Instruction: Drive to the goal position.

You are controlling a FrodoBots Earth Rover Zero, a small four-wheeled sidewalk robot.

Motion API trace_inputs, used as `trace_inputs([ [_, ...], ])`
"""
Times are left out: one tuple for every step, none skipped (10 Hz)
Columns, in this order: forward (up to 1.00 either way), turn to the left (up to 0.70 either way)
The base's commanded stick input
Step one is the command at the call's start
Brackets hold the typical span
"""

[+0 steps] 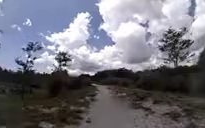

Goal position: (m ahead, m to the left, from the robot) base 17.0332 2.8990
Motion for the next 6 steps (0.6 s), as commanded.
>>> trace_inputs([
  [0.7,0.0],
  [0.7,0.0],
  [0.7,0.0],
  [0.7,0.0],
  [0.7,0.0],
  [0.7,0.0],
])
